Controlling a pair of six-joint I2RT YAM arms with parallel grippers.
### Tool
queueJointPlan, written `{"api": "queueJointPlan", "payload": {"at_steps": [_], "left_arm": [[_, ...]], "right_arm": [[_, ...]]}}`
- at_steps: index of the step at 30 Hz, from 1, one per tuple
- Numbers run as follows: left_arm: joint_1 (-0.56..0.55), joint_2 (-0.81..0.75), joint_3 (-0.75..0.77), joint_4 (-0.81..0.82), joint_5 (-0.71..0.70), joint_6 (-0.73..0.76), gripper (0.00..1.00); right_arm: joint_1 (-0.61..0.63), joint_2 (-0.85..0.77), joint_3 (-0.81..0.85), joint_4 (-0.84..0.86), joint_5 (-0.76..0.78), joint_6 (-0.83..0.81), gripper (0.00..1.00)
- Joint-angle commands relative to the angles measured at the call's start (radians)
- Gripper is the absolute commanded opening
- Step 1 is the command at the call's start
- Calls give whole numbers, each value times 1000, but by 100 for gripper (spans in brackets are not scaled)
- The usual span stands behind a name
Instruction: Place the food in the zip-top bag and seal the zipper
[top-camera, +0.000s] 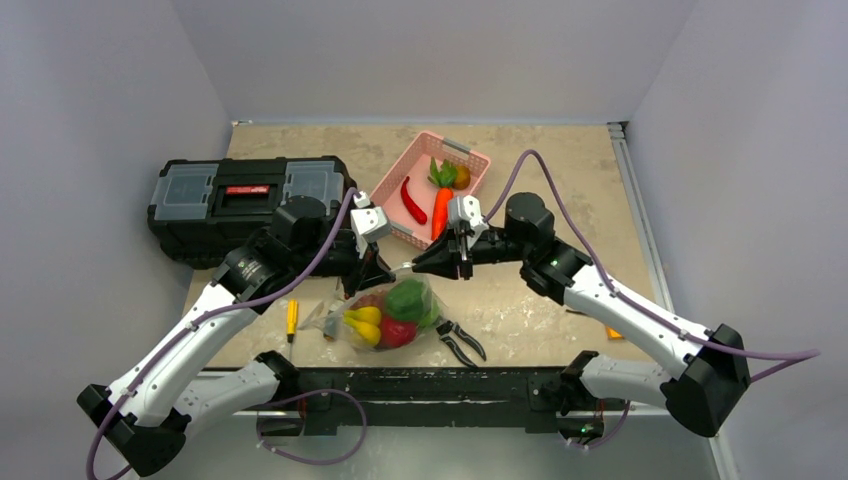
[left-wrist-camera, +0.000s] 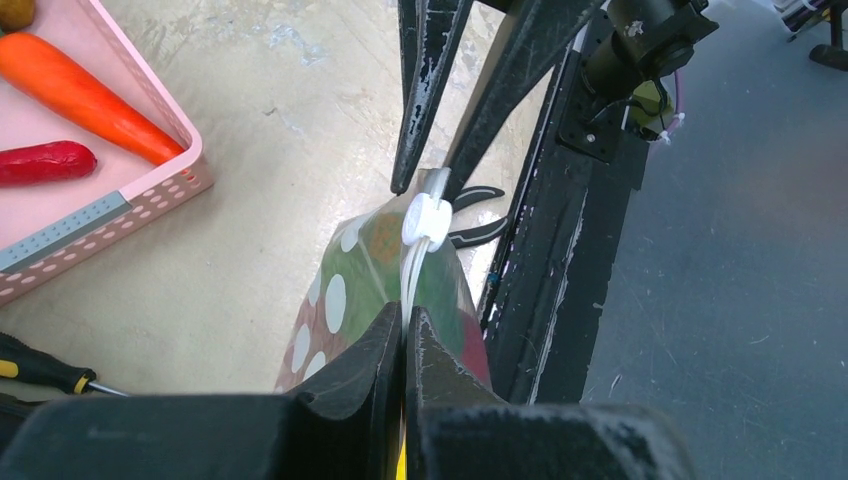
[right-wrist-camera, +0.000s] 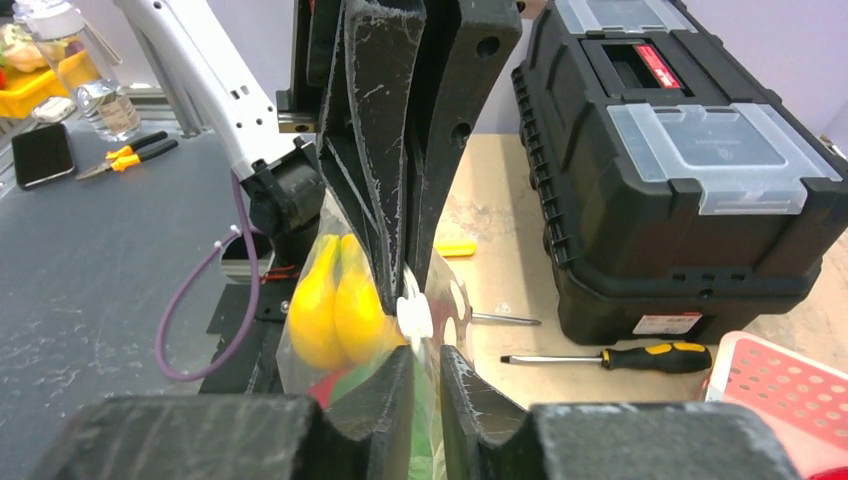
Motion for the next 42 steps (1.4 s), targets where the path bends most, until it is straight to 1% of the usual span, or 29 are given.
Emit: {"api": "queueJointPlan", "payload": {"at_steps": [1,3,4,8,12,14,16,17,18,20,21,23,25,28,30,31,34,36,39,42], "left_arm": [[-1,-12,6,64,37,21,0],[-1,-10,7,66,39,21,0],[-1,-9,8,66,39,21,0],[0,-7,7,66,38,21,0],[0,0,8,67,29,18,0],[0,1,9,65,21,15,0],[0,4,14,56,3,12,0],[0,7,17,51,-9,11,5],[-1,7,18,48,-18,8,15],[-1,11,18,56,-13,-10,32],[0,14,19,73,10,-33,37],[1,25,23,120,53,-99,44],[5,39,39,158,89,-143,47],[34,67,73,166,98,-180,48],[63,87,94,169,130,-199,47],[75,98,103,170,154,-201,46],[92,124,128,131,200,-160,35],[100,128,120,124,257,-136,28],[101,119,95,124,319,-105,26],[100,105,76,128,340,-93,25]], "right_arm": [[2,-2,-8,108,10,32,11],[2,6,-8,124,15,47,5],[2,9,-9,131,15,52,4],[1,23,-10,135,7,58,1],[3,19,-28,195,-36,93,0],[4,9,-51,251,-10,168,0],[4,-3,-78,300,61,257,0],[5,-9,-88,302,112,316,0],[5,-15,-88,294,156,350,0],[5,-2,-65,250,185,392,0],[8,13,-49,223,181,396,0],[37,24,-48,221,192,398,0],[55,20,-59,242,209,399,0],[56,8,-71,262,216,404,0],[55,6,-73,268,209,402,0],[56,9,-71,268,203,401,0],[56,18,-65,270,188,397,0],[55,13,-70,274,188,395,0],[54,7,-75,281,196,399,0],[53,7,-75,279,196,395,0]]}}
